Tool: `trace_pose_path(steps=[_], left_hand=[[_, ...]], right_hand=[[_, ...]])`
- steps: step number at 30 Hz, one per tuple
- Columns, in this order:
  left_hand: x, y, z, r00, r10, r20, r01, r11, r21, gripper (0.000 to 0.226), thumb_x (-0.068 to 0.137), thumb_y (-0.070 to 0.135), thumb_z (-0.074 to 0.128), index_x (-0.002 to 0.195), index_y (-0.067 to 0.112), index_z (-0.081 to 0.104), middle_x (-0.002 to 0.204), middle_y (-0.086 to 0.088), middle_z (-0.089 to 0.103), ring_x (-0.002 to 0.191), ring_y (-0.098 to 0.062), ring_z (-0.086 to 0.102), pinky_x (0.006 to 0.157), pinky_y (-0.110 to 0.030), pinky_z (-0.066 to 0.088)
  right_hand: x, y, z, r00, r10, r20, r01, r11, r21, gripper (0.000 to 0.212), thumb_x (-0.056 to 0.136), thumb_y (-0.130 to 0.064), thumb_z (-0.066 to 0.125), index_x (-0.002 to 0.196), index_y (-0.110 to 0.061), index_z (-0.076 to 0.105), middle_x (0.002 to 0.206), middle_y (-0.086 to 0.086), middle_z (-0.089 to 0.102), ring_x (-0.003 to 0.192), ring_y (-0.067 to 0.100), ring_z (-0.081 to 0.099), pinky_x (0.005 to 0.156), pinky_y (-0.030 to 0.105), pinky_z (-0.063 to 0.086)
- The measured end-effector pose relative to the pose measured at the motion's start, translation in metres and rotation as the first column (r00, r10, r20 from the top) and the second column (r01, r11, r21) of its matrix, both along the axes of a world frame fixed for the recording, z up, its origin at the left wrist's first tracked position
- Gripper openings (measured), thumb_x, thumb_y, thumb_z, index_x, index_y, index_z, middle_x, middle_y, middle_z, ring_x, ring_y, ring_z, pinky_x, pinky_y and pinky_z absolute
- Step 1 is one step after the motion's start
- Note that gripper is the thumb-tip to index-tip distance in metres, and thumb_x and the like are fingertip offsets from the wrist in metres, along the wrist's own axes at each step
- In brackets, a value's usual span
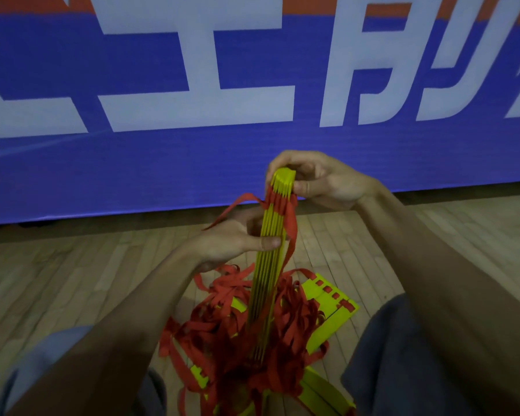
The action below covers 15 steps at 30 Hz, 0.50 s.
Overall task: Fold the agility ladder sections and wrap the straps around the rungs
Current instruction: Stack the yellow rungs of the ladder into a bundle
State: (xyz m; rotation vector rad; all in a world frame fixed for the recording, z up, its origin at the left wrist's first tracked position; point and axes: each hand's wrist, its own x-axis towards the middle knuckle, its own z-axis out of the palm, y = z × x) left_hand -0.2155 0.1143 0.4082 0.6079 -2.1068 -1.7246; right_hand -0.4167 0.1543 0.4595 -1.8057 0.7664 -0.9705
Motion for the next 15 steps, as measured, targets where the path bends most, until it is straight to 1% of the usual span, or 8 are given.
trace_pose_path(steps=[1, 3, 5, 7, 9, 11, 13, 15], left_hand=[[-0.002, 0.003, 0.001, 0.999, 0.02, -0.04, -0.019, 1.0, 0.006, 0.045, 0.073, 0.014, 0.071, 0.116, 0.007, 0.061, 0.118, -0.019, 0.067, 0.109, -0.024, 0.067, 0.091, -0.028, 0.053], [-0.005, 0.007, 0.001, 0.992, 0.081, -0.096, -0.082, 0.997, -0.006, 0.033, 0.069, 0.015, 0.073, 0.102, 0.012, 0.067, 0.101, -0.007, 0.075, 0.096, -0.016, 0.071, 0.082, -0.022, 0.053], [-0.004, 0.009, 0.0, 0.985, 0.127, -0.119, -0.135, 0.989, -0.066, 0.025, 0.068, 0.016, 0.077, 0.092, 0.02, 0.069, 0.088, 0.005, 0.076, 0.088, -0.008, 0.07, 0.08, -0.021, 0.053], [0.0, 0.007, -0.001, 0.974, 0.191, -0.122, -0.203, 0.974, -0.097, 0.022, 0.074, 0.015, 0.078, 0.091, 0.025, 0.069, 0.088, 0.009, 0.075, 0.089, -0.008, 0.07, 0.085, -0.027, 0.054], [0.004, 0.002, -0.003, 0.952, 0.265, -0.155, -0.281, 0.956, -0.089, 0.02, 0.078, 0.014, 0.077, 0.092, 0.025, 0.069, 0.09, 0.008, 0.076, 0.091, -0.013, 0.071, 0.084, -0.031, 0.056], [0.007, -0.002, -0.001, 0.923, 0.328, -0.199, -0.345, 0.937, -0.057, 0.02, 0.08, 0.012, 0.076, 0.093, 0.024, 0.069, 0.086, 0.009, 0.075, 0.084, -0.01, 0.072, 0.073, -0.025, 0.055], [0.012, -0.005, 0.001, 0.909, 0.349, -0.226, -0.373, 0.925, -0.072, 0.02, 0.081, 0.011, 0.075, 0.094, 0.025, 0.068, 0.083, 0.011, 0.075, 0.08, -0.004, 0.07, 0.068, -0.019, 0.053], [0.017, -0.008, 0.003, 0.91, 0.354, -0.217, -0.381, 0.919, -0.102, 0.02, 0.081, 0.015, 0.075, 0.096, 0.027, 0.07, 0.091, 0.009, 0.076, 0.088, -0.006, 0.07, 0.076, -0.022, 0.055]], right_hand=[[0.0, -0.002, 0.0, 0.999, 0.01, 0.04, -0.01, 1.0, 0.013, 0.035, 0.086, -0.028, 0.068, 0.113, -0.009, 0.058, 0.105, 0.001, 0.063, 0.1, 0.02, 0.059, 0.084, 0.031, 0.05], [-0.002, -0.005, -0.002, 0.994, 0.014, 0.107, -0.018, 0.999, 0.033, 0.039, 0.083, -0.034, 0.072, 0.113, -0.013, 0.061, 0.108, 0.003, 0.063, 0.108, 0.022, 0.059, 0.089, 0.033, 0.049], [-0.001, -0.007, -0.004, 0.991, 0.01, 0.13, -0.015, 0.999, 0.034, 0.042, 0.084, -0.029, 0.07, 0.119, -0.011, 0.057, 0.114, 0.002, 0.061, 0.116, 0.021, 0.056, 0.097, 0.034, 0.046], [0.003, -0.008, -0.005, 0.99, -0.074, 0.124, 0.065, 0.995, 0.074, 0.041, 0.087, -0.018, 0.062, 0.125, -0.007, 0.051, 0.116, 0.0, 0.061, 0.114, 0.018, 0.057, 0.095, 0.031, 0.048], [0.011, -0.008, -0.007, 0.95, -0.278, 0.14, 0.263, 0.958, 0.117, 0.027, 0.088, -0.016, 0.056, 0.114, -0.008, 0.056, 0.104, -0.002, 0.066, 0.099, 0.016, 0.061, 0.086, 0.029, 0.049], [0.019, -0.006, -0.01, 0.878, -0.464, 0.115, 0.448, 0.883, 0.143, 0.021, 0.088, -0.031, 0.055, 0.095, -0.011, 0.058, 0.085, -0.002, 0.066, 0.083, 0.015, 0.061, 0.08, 0.034, 0.046], [0.025, -0.003, -0.012, 0.873, -0.487, 0.001, 0.485, 0.869, 0.095, 0.034, 0.09, -0.045, 0.051, 0.085, -0.013, 0.062, 0.081, 0.0, 0.065, 0.081, 0.016, 0.06, 0.083, 0.041, 0.044], [0.035, 0.002, -0.012, 0.892, -0.44, -0.102, 0.448, 0.891, 0.078, 0.04, 0.09, -0.052, 0.053, 0.081, -0.017, 0.067, 0.087, 0.003, 0.067, 0.088, 0.022, 0.062, 0.094, 0.051, 0.047]])
